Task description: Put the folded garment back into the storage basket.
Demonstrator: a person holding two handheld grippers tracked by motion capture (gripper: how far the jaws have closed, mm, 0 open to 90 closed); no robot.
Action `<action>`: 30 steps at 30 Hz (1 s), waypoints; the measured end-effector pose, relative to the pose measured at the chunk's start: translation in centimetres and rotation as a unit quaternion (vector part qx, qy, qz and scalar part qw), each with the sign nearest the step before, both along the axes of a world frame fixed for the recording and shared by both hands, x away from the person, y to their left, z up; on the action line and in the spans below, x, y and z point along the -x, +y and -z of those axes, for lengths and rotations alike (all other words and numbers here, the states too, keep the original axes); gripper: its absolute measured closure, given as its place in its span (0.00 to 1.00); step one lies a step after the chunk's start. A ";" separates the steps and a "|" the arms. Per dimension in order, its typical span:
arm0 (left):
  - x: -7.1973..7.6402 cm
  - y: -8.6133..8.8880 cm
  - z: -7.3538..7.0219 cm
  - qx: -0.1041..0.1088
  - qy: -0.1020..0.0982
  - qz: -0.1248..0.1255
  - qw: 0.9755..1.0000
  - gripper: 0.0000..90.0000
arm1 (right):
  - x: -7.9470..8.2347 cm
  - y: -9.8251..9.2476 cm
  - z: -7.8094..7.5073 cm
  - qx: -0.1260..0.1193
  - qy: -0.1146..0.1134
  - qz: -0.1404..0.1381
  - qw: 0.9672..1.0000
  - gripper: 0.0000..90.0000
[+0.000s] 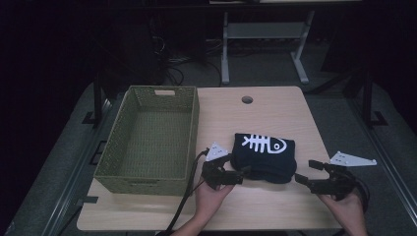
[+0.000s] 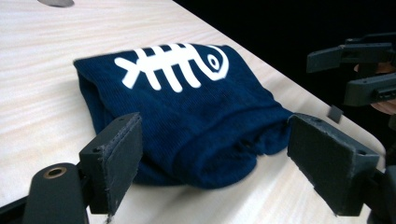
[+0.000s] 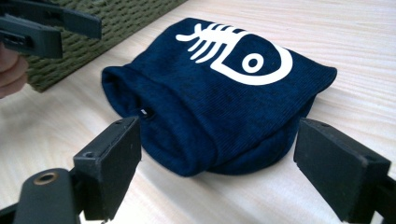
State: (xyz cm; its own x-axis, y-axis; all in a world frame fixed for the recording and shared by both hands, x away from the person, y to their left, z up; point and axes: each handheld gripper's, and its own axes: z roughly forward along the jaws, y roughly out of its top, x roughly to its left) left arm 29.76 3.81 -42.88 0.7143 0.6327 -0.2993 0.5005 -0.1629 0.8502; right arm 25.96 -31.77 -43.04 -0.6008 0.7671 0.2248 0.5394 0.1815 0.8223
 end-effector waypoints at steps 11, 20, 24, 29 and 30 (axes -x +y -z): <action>-2.9 -0.9 -0.6 -0.001 0.010 -0.023 1.000 0.20 | -3.1 0.5 0.3 0.008 0.025 0.005 1.000 0.16; -4.7 -1.7 0.0 -0.013 0.025 -0.048 0.998 0.21 | -5.6 0.1 0.5 0.009 0.036 0.030 0.999 0.17; -5.6 -1.6 0.9 -0.014 0.046 -0.061 0.997 0.21 | -6.7 -0.6 1.3 0.000 0.052 0.043 0.998 0.17; -6.9 -1.4 2.4 -0.015 0.085 -0.077 0.993 0.22 | -7.6 -0.6 2.3 -0.001 0.071 0.045 0.996 0.21; -7.1 -1.4 2.6 -0.019 0.088 -0.080 0.993 0.23 | -7.8 -0.5 2.5 0.000 0.075 0.045 0.996 0.21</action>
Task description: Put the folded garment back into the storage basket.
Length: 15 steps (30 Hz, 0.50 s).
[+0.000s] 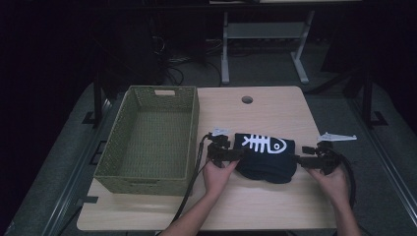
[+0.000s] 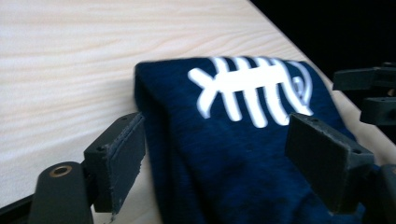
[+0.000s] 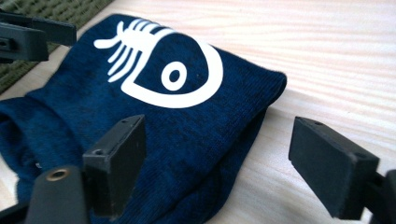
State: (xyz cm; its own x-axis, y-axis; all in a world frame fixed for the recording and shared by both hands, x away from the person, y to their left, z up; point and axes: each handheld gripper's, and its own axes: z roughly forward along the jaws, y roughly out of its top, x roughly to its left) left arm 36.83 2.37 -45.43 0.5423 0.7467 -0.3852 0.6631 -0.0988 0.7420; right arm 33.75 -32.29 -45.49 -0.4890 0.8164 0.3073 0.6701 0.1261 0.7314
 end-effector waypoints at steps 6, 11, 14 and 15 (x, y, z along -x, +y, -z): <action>-0.7 -0.3 1.0 -0.013 0.021 -0.003 1.000 0.24 | -0.9 0.6 1.0 -0.001 0.017 0.003 1.000 0.25; -1.1 -0.6 1.4 -0.019 0.039 0.001 0.999 0.25 | -1.3 1.1 1.7 0.012 0.029 0.004 1.000 0.29; -1.3 -0.8 1.6 -0.021 0.051 0.004 0.998 0.27 | -1.4 1.2 1.9 0.016 0.031 0.005 0.999 0.32; -1.4 -0.8 1.8 -0.021 0.053 0.006 0.998 0.27 | -1.5 1.3 2.0 0.016 0.032 0.003 0.999 0.34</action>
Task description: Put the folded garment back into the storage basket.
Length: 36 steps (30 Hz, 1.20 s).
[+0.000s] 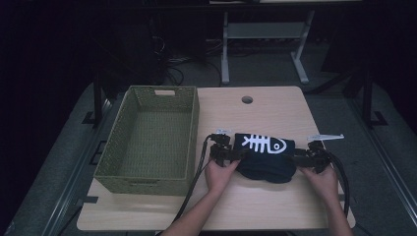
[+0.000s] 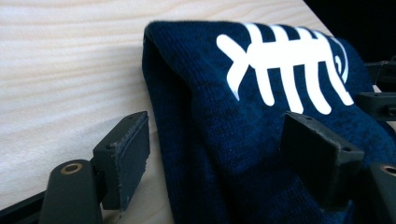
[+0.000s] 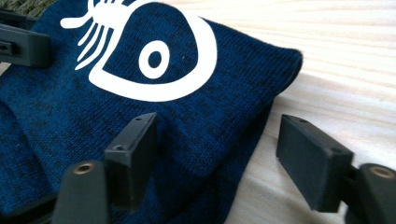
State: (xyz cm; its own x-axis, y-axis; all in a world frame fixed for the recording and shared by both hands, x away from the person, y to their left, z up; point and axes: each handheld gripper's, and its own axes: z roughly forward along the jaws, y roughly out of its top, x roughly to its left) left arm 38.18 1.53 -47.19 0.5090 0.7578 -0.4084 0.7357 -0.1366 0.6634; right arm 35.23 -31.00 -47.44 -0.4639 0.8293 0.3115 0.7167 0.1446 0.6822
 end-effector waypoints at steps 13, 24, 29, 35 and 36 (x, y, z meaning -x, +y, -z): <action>0.0 -0.5 -0.1 0.015 0.009 0.012 1.000 0.53 | 0.3 0.9 -0.3 0.004 -0.004 -0.015 1.000 0.67; 0.2 -0.4 -0.8 0.027 0.006 0.022 0.999 0.75 | 0.7 0.6 -0.8 -0.024 0.002 -0.018 1.000 0.80; 0.5 -0.3 -1.4 0.043 0.007 0.030 0.999 0.77 | 1.3 0.6 -1.6 -0.031 0.004 -0.016 0.999 0.81; 1.1 -0.4 -2.7 0.055 -0.008 0.041 0.998 0.77 | 2.2 0.0 -2.9 -0.051 -0.008 -0.012 0.999 0.81; 1.2 -0.4 -2.9 0.055 -0.011 0.042 0.998 0.77 | 2.3 -0.1 -3.2 -0.053 -0.008 -0.011 0.999 0.81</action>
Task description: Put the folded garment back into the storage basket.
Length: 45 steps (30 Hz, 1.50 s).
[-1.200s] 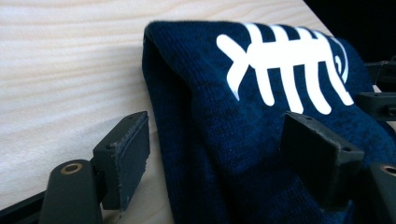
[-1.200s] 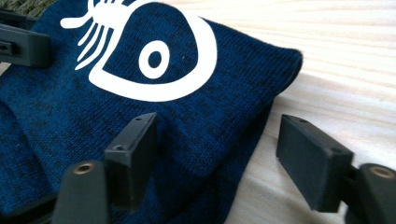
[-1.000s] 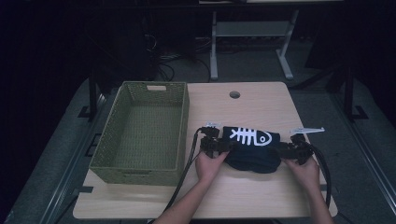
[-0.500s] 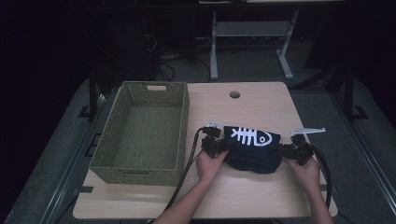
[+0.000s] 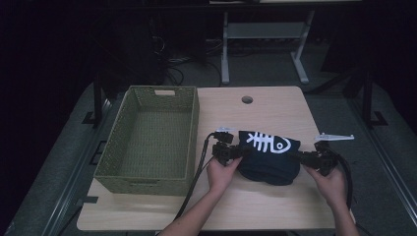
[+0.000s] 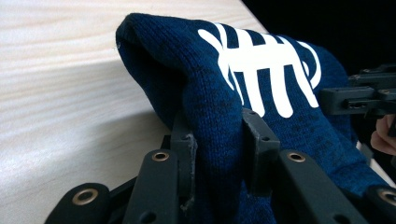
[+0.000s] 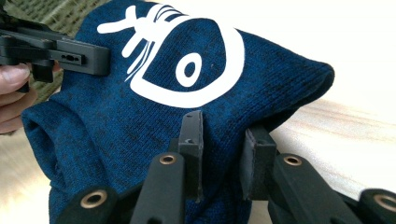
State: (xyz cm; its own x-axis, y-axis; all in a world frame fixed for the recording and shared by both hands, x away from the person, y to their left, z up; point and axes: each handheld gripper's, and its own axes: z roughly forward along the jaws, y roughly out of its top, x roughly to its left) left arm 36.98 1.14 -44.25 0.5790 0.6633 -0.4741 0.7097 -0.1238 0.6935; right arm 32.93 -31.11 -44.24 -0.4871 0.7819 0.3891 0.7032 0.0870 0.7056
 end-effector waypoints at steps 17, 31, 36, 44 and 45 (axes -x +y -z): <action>0.5 0.5 -4.0 0.023 -0.021 0.015 0.999 0.78 | 0.6 -0.7 -3.6 -0.042 -0.018 -0.002 0.999 0.81; 0.2 1.6 -6.7 0.042 -0.025 0.024 0.999 0.78 | 0.6 -0.6 -6.5 -0.084 -0.027 -0.009 0.996 0.81; 0.1 2.5 -7.3 0.048 -0.024 0.026 0.998 0.78 | 0.5 -0.1 -7.4 -0.090 -0.030 -0.015 0.995 0.81; 0.0 4.0 -8.6 0.059 -0.030 0.021 0.998 0.77 | 0.1 1.0 -8.9 -0.108 -0.032 -0.028 0.993 0.81; 0.0 4.2 -8.8 0.061 -0.031 0.022 0.997 0.77 | 0.0 1.1 -9.0 -0.109 -0.035 -0.030 0.993 0.81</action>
State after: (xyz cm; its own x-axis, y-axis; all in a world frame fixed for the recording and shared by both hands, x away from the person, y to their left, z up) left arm 36.98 5.34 -35.43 0.6367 0.5756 -0.5131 0.6615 -0.0657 0.7471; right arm 32.96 -30.00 -35.23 -0.5620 0.6517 0.5094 0.6499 -0.0330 0.7593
